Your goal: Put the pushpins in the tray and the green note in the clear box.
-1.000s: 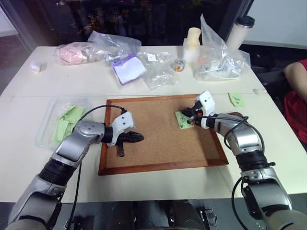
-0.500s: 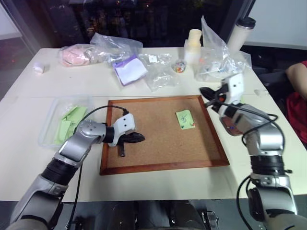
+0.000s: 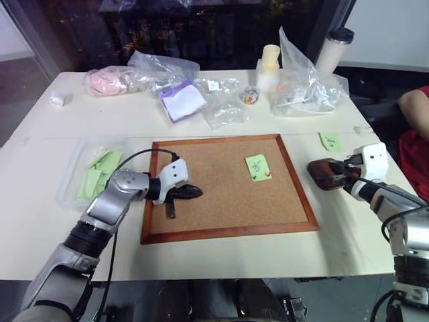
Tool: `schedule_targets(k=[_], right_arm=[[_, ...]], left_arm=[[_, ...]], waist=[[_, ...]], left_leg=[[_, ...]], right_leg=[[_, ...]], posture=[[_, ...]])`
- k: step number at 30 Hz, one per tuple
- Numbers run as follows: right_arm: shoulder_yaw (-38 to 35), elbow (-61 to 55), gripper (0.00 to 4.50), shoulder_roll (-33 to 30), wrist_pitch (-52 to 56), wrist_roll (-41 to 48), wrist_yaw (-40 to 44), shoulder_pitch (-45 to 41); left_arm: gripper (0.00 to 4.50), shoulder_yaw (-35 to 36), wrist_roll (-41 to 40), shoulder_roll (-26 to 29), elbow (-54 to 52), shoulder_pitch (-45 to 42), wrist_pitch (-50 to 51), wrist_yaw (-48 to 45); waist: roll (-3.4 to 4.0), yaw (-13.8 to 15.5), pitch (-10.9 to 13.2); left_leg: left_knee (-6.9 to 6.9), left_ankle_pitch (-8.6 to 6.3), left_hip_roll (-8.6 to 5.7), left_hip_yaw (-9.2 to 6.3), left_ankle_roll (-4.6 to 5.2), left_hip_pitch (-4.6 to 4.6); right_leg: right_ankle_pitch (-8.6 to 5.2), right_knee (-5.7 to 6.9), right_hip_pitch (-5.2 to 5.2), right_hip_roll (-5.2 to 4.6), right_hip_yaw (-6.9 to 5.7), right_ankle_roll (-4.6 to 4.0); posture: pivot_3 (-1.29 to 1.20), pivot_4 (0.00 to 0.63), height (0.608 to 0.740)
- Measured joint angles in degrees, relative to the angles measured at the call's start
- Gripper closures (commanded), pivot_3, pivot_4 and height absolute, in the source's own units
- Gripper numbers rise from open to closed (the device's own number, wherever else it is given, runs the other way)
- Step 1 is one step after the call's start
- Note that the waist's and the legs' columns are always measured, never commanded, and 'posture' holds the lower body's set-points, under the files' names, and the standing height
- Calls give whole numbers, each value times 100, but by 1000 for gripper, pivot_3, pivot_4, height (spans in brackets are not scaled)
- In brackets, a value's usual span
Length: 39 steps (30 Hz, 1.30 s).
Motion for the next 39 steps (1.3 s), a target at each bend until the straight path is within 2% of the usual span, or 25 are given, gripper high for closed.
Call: schedule_targets(k=[1, 2, 6, 7, 14, 18, 24, 30, 39], right_arm=[[0, 63, 3038, 1, -7, -13, -17, 3], [-5, 122, 2674, 3, -13, -15, -30, 8], [-112, 298, 534, 21, -31, 35, -57, 12], [-134, 307, 127, 21, -36, 39, -61, 11], [-306, 243, 51, 54, -102, 199, -87, -4], [-398, -731, 51, 80, -38, 648, 200, 20], [428, -1700, 51, 108, 307, 970, 780, 540], [1314, -1495, 51, 707, 10, 626, 673, 437], [1401, -838, 51, 869, -472, 338, 637, 102]], left_arm=[[4500, -2, 12, -1, 12, -10, -8, -15], [4500, -2, 17, -1, 15, -12, -15, -17], [4500, -1, 36, -11, 66, -15, -107, -20], [4500, -1, 37, -11, 69, -15, -113, -20], [4500, 1, 37, -12, 81, -15, -131, -20], [4500, 6, 38, -12, 93, -16, -133, -21], [4500, 4, 38, -18, 95, -17, -141, -22], [4500, 11, 38, -22, 93, -24, -126, -43], [4500, 19, 38, -21, -7, -19, -62, -42]], waist=[[0, 0, 0], [0, -2, 0], [0, -3, 0], [0, -4, 0], [0, -5, 0], [5, -10, -1], [-5, -8, -3], [-5, -8, -3], [-6, -10, -3]], left_leg=[[0, 0, 0, 0, 0, 0], [0, 0, 0, 0, 0, 0], [0, 0, 0, -1, 0, 0], [0, 0, 1, -1, 0, 0], [0, 0, 1, -2, 0, 0], [-1, 0, 3, -10, 0, 0], [-1, -2, 4, -11, 3, 0], [-2, -2, 4, -11, 3, -2], [-3, -2, 4, -9, 3, -3]], right_leg=[[0, 0, 0, 0, 0, 0], [0, 0, 0, 0, 0, 0], [0, 0, 0, 0, 0, 0], [0, 0, 0, 0, 0, 0], [0, 0, 0, 0, 0, 0], [0, 0, 0, 1, 1, 0], [0, -6, 3, -1, -1, 0], [-1, -7, 1, 0, -2, -1], [-1, -8, 0, 0, -4, -1]], posture=[[0, 150, 734], [0, 150, 734], [0, 150, 734], [0, 150, 734], [0, 150, 734], [0, 150, 734], [0, 150, 734], [0, 150, 734], [0, 150, 734]])
